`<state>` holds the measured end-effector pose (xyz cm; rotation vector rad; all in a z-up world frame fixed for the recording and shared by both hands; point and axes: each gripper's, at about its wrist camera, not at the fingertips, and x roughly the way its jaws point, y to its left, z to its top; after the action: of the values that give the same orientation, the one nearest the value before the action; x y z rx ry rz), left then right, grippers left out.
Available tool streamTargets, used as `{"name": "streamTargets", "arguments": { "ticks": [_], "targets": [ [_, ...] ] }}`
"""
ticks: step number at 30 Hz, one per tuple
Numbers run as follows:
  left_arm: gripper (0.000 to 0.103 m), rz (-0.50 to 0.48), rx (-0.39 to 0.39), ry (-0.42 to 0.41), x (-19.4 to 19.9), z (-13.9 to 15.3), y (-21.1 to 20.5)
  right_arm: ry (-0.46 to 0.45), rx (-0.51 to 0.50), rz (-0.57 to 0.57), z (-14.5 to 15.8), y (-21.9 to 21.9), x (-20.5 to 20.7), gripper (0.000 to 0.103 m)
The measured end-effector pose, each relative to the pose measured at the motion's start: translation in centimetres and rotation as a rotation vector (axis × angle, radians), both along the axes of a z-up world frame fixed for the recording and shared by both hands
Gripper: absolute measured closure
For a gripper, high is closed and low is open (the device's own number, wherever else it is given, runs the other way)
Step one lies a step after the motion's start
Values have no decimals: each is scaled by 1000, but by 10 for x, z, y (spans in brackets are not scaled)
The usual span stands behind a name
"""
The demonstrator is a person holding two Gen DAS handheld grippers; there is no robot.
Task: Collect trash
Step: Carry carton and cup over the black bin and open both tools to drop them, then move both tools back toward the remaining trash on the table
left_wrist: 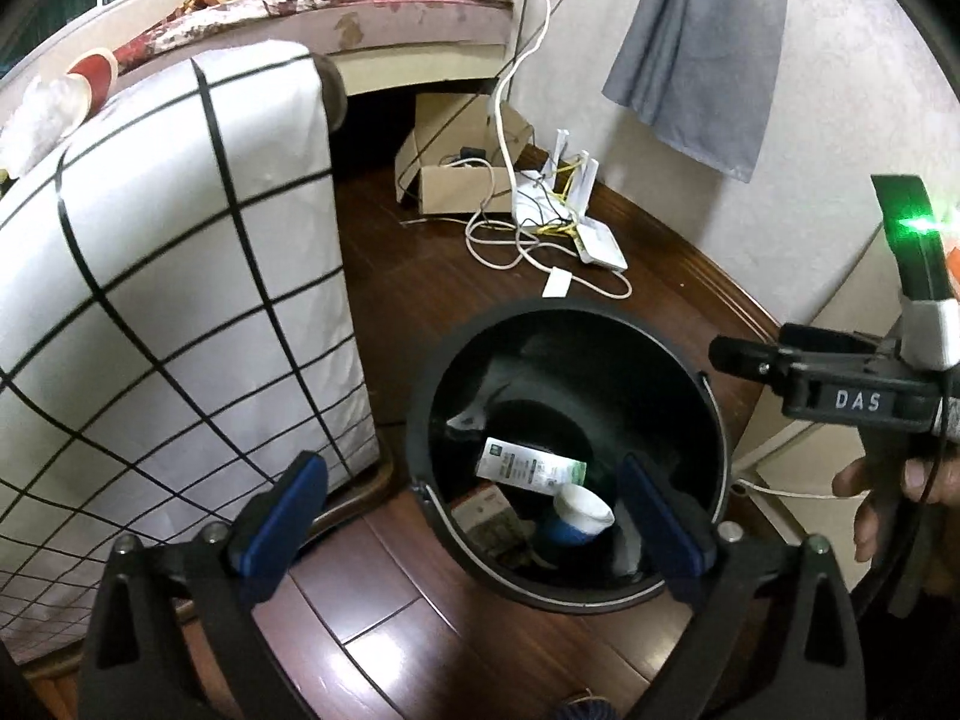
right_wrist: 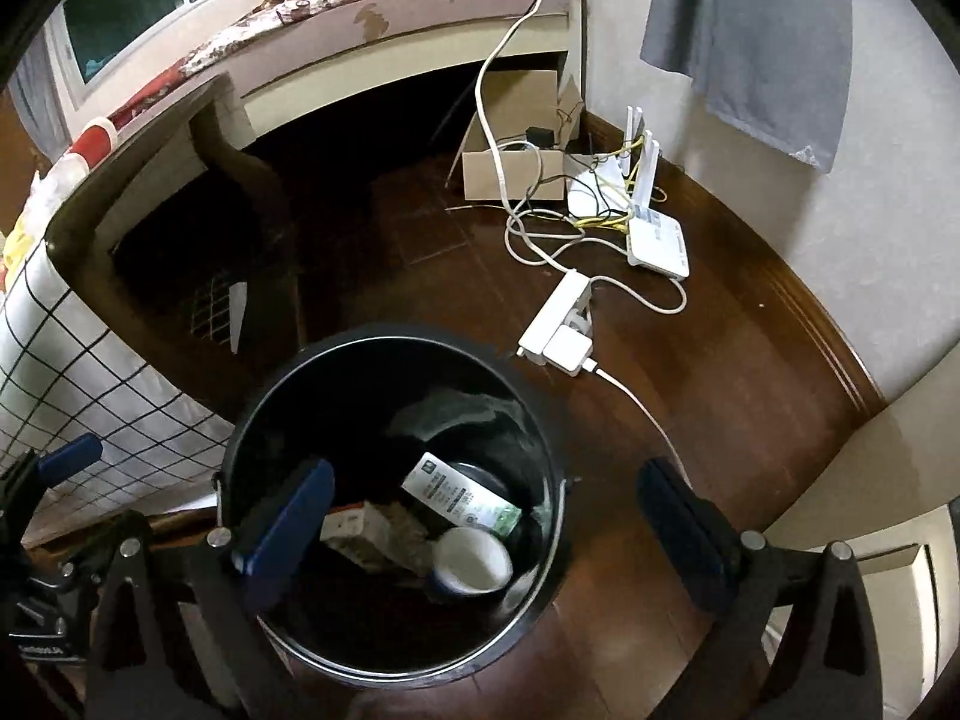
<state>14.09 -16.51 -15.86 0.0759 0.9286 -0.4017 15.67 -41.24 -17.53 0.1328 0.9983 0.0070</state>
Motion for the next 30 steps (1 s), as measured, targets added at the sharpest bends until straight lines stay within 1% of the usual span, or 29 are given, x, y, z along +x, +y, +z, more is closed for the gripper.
{"name": "streamTargets", "arguments": {
  "ticks": [3,7,12,16,20,30],
  "targets": [
    [5,-9,-13,1,0,3,1,-8,-10,3,1,4,-1,1],
    [5,-15,-9,-22,-4,10,2,-36,-49,17,5,12,-3,1],
    [5,-4,-10,-39,-5,17,7,-55,-45,4,11,14,-3,1],
    [5,6,-12,-47,-7,20,12,-80,-92,22,16,22,-5,1],
    [5,13,-17,-56,-9,24,17,-91,-99,33,19,29,-7,1],
    [5,53,-15,-77,-14,33,35,-158,-95,32,39,43,-19,1]
  ]
}}
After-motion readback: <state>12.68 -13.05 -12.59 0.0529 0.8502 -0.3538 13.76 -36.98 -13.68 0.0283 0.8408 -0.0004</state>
